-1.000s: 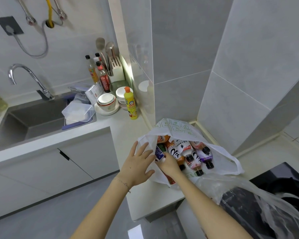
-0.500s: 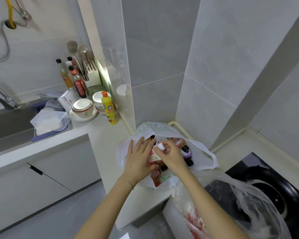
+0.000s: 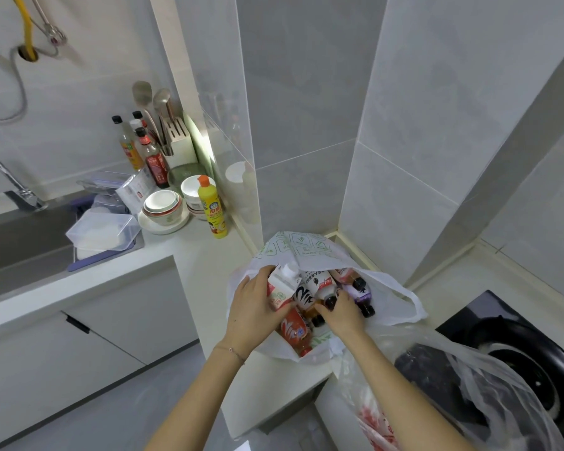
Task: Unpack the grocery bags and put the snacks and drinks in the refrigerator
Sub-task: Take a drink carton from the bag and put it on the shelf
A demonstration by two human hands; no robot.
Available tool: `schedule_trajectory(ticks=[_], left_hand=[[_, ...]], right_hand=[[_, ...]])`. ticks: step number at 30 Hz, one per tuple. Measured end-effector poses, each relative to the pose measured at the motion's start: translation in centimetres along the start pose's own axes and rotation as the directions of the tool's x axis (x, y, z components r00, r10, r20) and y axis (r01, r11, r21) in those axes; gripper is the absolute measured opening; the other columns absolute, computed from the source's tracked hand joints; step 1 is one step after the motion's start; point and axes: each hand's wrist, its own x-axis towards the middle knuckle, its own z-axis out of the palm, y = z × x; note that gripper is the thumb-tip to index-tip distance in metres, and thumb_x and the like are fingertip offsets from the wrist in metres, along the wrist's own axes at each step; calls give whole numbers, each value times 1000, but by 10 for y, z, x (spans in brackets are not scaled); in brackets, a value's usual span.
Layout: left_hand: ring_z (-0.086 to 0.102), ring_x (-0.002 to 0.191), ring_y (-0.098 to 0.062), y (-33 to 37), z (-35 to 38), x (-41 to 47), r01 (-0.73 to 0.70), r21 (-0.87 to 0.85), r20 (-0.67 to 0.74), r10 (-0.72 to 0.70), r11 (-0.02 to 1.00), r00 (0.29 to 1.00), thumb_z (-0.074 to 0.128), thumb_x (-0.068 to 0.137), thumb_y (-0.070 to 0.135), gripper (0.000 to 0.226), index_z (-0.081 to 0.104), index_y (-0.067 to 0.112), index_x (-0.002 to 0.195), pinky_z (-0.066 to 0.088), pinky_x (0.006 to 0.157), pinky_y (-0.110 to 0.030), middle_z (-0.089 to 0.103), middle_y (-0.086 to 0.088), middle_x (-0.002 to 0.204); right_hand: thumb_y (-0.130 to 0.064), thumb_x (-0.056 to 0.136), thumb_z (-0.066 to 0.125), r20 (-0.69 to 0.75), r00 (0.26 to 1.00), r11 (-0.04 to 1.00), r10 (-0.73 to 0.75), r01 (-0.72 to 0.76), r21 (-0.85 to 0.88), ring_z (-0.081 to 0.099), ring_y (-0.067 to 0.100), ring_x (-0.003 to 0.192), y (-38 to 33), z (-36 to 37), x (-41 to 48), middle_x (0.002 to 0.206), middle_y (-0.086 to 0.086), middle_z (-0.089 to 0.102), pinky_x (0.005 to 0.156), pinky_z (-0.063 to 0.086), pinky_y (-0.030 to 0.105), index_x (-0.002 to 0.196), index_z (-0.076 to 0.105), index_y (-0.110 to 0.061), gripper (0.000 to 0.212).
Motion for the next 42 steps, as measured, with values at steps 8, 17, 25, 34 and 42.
schedule_trajectory(ticks=[8, 17, 25, 34, 42], left_hand=[[48, 107, 0, 4, -8, -4, 9, -45, -71, -12, 999, 997, 74, 74, 48, 60, 46, 30, 124, 9, 111, -14, 48, 30, 110], [37, 120, -9, 16, -7, -4, -38, -78, -19, 36, 996, 999, 78, 72, 33, 64, 51, 18, 128, 9, 103, -6, 57, -1, 126], [30, 133, -6, 29, 3, -6, -43, -95, 11, 45, 995, 999, 57, 67, 66, 83, 45, 26, 138, 10, 107, -13, 42, 17, 133], [30, 139, -10, 35, 12, -13, -77, -124, 12, 79, 989, 997, 77, 73, 53, 74, 41, 38, 136, 25, 117, -43, 40, 20, 142], [56, 109, 1, 60, -7, -14, -8, -427, 6, 12, 904, 1000, 79, 72, 29, 60, 43, 47, 117, 48, 90, -20, 58, 17, 115]], right_hand=[[-29, 87, 66, 21, 1000, 989, 18, -21, 149, 59, 27, 112, 18, 22, 29, 122, 8, 62, 94, 52, 44, 124, 54, -9, 44], [-25, 86, 66, -74, 996, 976, 42, -26, 214, 62, 20, 73, -13, -20, -5, 80, 5, 64, 54, 44, 26, 88, 59, -5, 21], [-30, 84, 64, -179, 980, 957, -83, 128, 261, 67, 22, 65, -32, -58, -43, 78, 4, 65, 61, 58, 43, 89, 52, -14, 20], [-26, 88, 64, -299, 939, 969, -168, 214, 126, 58, 17, 69, -39, -100, -63, 82, 1, 62, 52, 40, 22, 92, 55, -8, 21], [-27, 85, 68, -353, 862, 903, -363, 419, 95, 47, 4, 60, -67, -125, -91, 66, -11, 51, 52, 32, 14, 77, 51, -17, 22]])
